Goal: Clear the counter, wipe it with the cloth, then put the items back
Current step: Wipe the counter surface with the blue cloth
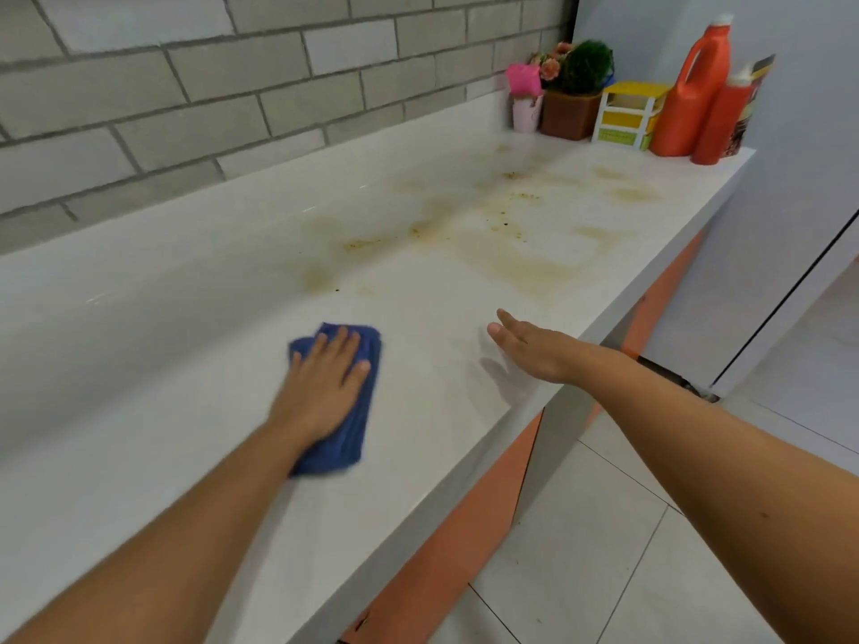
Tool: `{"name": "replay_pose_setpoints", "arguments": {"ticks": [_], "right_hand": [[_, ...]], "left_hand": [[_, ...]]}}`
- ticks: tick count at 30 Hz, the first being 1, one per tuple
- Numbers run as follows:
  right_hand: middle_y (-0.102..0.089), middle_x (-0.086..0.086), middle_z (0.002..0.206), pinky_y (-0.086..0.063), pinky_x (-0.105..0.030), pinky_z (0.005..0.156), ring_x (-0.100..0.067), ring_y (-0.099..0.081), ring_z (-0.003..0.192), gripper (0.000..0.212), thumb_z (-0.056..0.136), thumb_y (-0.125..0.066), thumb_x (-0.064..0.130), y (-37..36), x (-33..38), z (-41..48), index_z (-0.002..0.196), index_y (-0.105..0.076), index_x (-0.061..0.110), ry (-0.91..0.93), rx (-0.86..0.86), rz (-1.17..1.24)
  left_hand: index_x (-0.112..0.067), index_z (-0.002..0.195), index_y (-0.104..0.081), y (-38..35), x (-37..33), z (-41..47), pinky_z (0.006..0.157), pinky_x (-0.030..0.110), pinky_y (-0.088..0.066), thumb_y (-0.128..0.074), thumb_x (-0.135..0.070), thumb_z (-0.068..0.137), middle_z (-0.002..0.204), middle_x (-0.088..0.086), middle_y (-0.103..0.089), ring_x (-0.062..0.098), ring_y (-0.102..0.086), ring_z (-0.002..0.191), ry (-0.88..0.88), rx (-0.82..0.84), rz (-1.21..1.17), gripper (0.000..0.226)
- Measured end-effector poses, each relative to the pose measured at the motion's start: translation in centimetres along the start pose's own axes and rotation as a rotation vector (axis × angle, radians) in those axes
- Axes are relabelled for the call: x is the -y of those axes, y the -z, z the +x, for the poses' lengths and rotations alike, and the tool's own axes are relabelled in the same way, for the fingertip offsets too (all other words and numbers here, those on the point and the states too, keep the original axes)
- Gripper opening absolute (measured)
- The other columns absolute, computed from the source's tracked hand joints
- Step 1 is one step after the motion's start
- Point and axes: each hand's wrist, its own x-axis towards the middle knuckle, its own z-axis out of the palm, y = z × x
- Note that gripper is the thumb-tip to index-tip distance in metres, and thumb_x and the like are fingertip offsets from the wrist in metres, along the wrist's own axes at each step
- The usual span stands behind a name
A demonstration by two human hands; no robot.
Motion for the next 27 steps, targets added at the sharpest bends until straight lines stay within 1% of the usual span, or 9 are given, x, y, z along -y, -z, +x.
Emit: {"name": "replay_pose_setpoints", "arguments": {"ticks": [2, 4, 8, 12, 14, 17, 20, 24, 27], "right_hand": [[-0.003, 0.001, 0.159, -0.006, -0.036, 0.117, -0.02, -0.007, 0.147, 0.061, 0.098, -0.011, 0.051, -0.1, -0.2, 0.1, 0.151, 0.004, 0.024, 0.003, 0.0, 0.048], [-0.002, 0.002, 0.159, -0.005, -0.036, 0.118, -0.019, -0.006, 0.147, 0.062, 0.098, -0.01, 0.053, -0.1, -0.3, 0.2, 0.151, 0.004, 0.024, 0.01, -0.009, 0.088], [-0.004, 0.001, 0.159, -0.006, -0.032, 0.117, -0.019, -0.009, 0.146, 0.061, 0.098, -0.011, 0.051, -0.1, -0.6, 0.5, 0.151, 0.002, 0.022, 0.013, -0.032, 0.117], [-0.005, 0.002, 0.159, -0.006, -0.031, 0.117, -0.02, -0.011, 0.146, 0.06, 0.099, -0.009, 0.05, 0.1, -0.7, 0.2, 0.151, 0.001, 0.022, 0.016, -0.033, 0.11], [-0.005, 0.003, 0.159, -0.006, -0.033, 0.117, -0.02, -0.01, 0.146, 0.059, 0.099, -0.009, 0.05, 0.1, -0.8, 0.0, 0.151, 0.001, 0.024, 0.022, -0.031, 0.105], [-0.005, 0.002, 0.159, -0.007, -0.034, 0.117, -0.02, -0.01, 0.146, 0.059, 0.099, -0.009, 0.049, -0.2, -0.6, -0.3, 0.151, 0.001, 0.023, 0.025, -0.033, 0.074], [-0.006, -0.003, 0.159, -0.009, -0.036, 0.117, -0.022, -0.011, 0.146, 0.059, 0.1, -0.01, 0.048, -0.5, -0.2, -0.1, 0.151, 0.002, 0.02, 0.026, -0.049, 0.014], [-0.006, -0.009, 0.159, -0.012, -0.037, 0.116, -0.027, -0.013, 0.145, 0.06, 0.1, -0.011, 0.047, -0.5, 1.2, 0.7, 0.151, 0.005, 0.018, -0.032, -0.049, -0.117], [-0.006, -0.01, 0.159, -0.014, -0.039, 0.116, -0.029, -0.014, 0.145, 0.062, 0.1, -0.014, 0.048, 0.0, 2.0, 1.3, 0.151, 0.004, 0.018, -0.085, -0.045, -0.234]], "left_hand": [[-0.018, 0.151, -0.006, 0.4, -0.8, 3.4, 0.117, 0.045, 0.0, -0.016, -0.042, 0.101, 0.159, 0.001, 0.001, 0.021, 0.002, 0.146, 0.089, -0.013, 0.001, 0.056], [-0.017, 0.151, -0.005, -0.3, -4.3, 5.2, 0.117, 0.045, 0.0, -0.016, -0.039, 0.101, 0.159, 0.002, 0.001, 0.023, 0.002, 0.146, 0.07, -0.012, -0.008, 0.055], [-0.018, 0.15, -0.009, -2.1, -11.8, 1.5, 0.117, 0.042, 0.0, -0.017, -0.038, 0.101, 0.159, 0.001, -0.003, 0.022, 0.0, 0.146, -0.203, -0.013, -0.059, 0.054], [-0.025, 0.15, -0.007, -2.1, -9.8, -6.0, 0.116, 0.032, 0.006, -0.018, -0.042, 0.101, 0.158, -0.009, 0.002, 0.01, 0.007, 0.145, -0.344, -0.001, -0.085, 0.053], [-0.025, 0.15, -0.008, -1.6, -6.2, -6.4, 0.117, 0.032, 0.004, -0.016, -0.044, 0.1, 0.158, -0.009, 0.001, 0.01, 0.005, 0.145, -0.274, -0.012, -0.056, 0.054], [-0.02, 0.15, -0.009, -0.3, -1.4, -2.7, 0.118, 0.041, -0.001, -0.019, -0.04, 0.101, 0.159, -0.001, -0.002, 0.018, 0.001, 0.146, 0.005, -0.027, -0.015, 0.054], [-0.017, 0.15, -0.008, -0.2, -2.3, 0.3, 0.117, 0.045, -0.001, -0.018, -0.037, 0.101, 0.159, 0.002, -0.002, 0.022, -0.001, 0.146, 0.142, -0.049, -0.002, 0.054], [-0.023, 0.15, -0.007, -1.8, -7.8, -4.2, 0.117, 0.037, 0.005, -0.016, -0.039, 0.101, 0.159, -0.005, 0.0, 0.015, 0.004, 0.146, -0.114, -0.015, -0.087, 0.053], [-0.031, 0.148, -0.008, -1.6, -6.2, -9.4, 0.116, 0.024, 0.009, -0.011, -0.046, 0.099, 0.154, -0.02, 0.002, 0.001, 0.007, 0.143, -0.248, 0.025, -0.218, 0.052]]}}
